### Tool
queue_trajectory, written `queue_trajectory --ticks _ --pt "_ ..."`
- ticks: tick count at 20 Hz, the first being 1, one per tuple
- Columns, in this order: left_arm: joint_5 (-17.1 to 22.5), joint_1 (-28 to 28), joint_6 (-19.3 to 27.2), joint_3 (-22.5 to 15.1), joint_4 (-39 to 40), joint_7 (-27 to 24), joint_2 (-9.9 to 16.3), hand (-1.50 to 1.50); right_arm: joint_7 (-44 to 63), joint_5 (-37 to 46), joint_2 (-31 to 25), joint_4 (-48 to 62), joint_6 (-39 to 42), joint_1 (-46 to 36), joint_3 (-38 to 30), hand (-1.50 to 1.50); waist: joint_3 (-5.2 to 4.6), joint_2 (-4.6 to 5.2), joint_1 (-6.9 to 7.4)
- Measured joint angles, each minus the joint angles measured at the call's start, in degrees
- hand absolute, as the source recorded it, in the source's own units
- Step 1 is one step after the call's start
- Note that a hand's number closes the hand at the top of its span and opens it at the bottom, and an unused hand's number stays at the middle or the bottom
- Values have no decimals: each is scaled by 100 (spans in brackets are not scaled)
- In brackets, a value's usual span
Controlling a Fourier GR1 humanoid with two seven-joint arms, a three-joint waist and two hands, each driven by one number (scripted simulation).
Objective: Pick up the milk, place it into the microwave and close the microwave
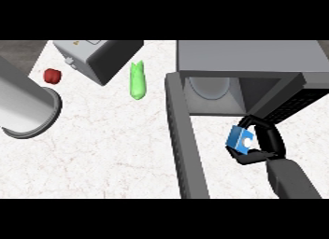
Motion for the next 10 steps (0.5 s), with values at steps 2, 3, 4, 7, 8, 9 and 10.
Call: queue_trajectory --ticks 2,3,4,7,8,9,10 --pt "39 12 -68 87 32 1 -1 -150 181 31 -23 -302 23 -2 36 150 -2 -7 -28" --pt "139 54 -194 200 131 -93 7 -150 238 67 34 -398 -39 -3 61 150 -4 -9 -31" --pt "168 52 -196 207 84 -64 -21 -150 392 85 61 -628 -69 39 103 150 -5 -12 -45" --pt "175 137 -245 196 45 -108 -119 -150 769 144 159 -994 -267 -26 108 150 -6 -13 -54" --pt "167 188 -257 156 52 -188 -141 -150 919 150 157 -1145 -298 -45 101 150 -5 -14 -54" --pt "166 206 -308 198 57 -215 -157 -150 1067 182 232 -1244 -406 -103 116 150 -6 -14 -55" --pt "130 198 -301 166 63 -238 -171 -150 1202 197 272 -1295 -467 -198 100 150 -6 -12 -54"
